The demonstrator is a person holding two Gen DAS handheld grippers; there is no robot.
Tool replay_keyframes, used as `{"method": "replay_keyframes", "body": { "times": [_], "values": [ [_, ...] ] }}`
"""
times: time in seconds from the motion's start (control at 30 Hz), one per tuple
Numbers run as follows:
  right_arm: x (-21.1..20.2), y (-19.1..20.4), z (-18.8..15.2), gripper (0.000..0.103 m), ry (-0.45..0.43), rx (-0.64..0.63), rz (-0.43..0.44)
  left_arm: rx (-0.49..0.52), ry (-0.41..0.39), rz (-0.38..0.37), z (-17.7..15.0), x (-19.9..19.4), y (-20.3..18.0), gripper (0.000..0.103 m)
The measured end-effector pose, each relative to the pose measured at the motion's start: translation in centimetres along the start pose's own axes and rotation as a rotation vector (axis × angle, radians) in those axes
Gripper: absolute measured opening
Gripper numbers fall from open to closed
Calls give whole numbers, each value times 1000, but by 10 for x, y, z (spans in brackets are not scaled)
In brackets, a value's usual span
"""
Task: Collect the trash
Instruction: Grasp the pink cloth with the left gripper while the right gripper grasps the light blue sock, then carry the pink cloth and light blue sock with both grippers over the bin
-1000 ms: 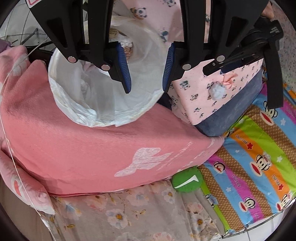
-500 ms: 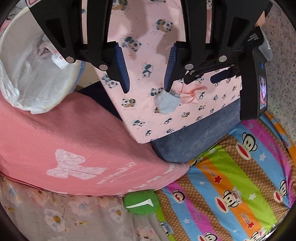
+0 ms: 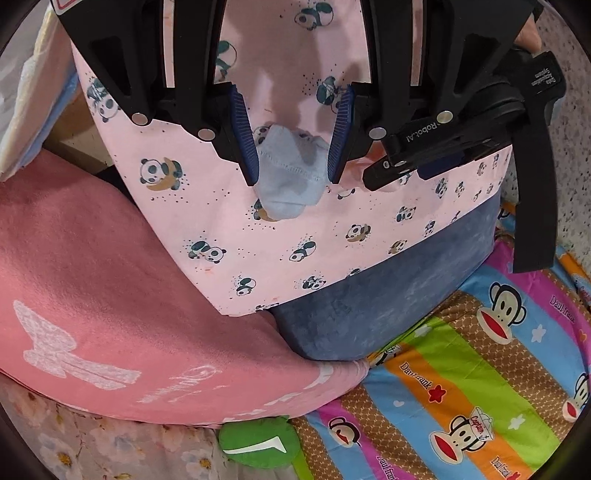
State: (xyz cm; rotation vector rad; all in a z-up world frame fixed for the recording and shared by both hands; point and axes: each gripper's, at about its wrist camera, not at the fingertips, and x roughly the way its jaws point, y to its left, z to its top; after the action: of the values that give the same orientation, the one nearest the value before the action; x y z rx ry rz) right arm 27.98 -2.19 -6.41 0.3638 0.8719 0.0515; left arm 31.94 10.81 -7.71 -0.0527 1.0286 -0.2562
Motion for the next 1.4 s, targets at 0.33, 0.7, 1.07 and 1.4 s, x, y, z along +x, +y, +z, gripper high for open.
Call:
{"method": "replay_keyframes", "body": {
  "times": [0.33, 0.7, 1.07, 1.4],
  "values": [
    [28, -5, -4, 28, 9, -31, -2, 0, 32, -42, -7, 0, 1, 8],
    [-34, -11, -33, 6, -59, -12, -9, 22, -18, -52, -32, -59, -33, 6],
    [-142, -34, -89, 6, -164, 16, -51, 116, -90, -64, -76, -123, -97, 6],
    [-230, -77, -127, 6, -270, 98, -125, 195, -122, -125, -109, -162, -157, 6]
  ]
}}
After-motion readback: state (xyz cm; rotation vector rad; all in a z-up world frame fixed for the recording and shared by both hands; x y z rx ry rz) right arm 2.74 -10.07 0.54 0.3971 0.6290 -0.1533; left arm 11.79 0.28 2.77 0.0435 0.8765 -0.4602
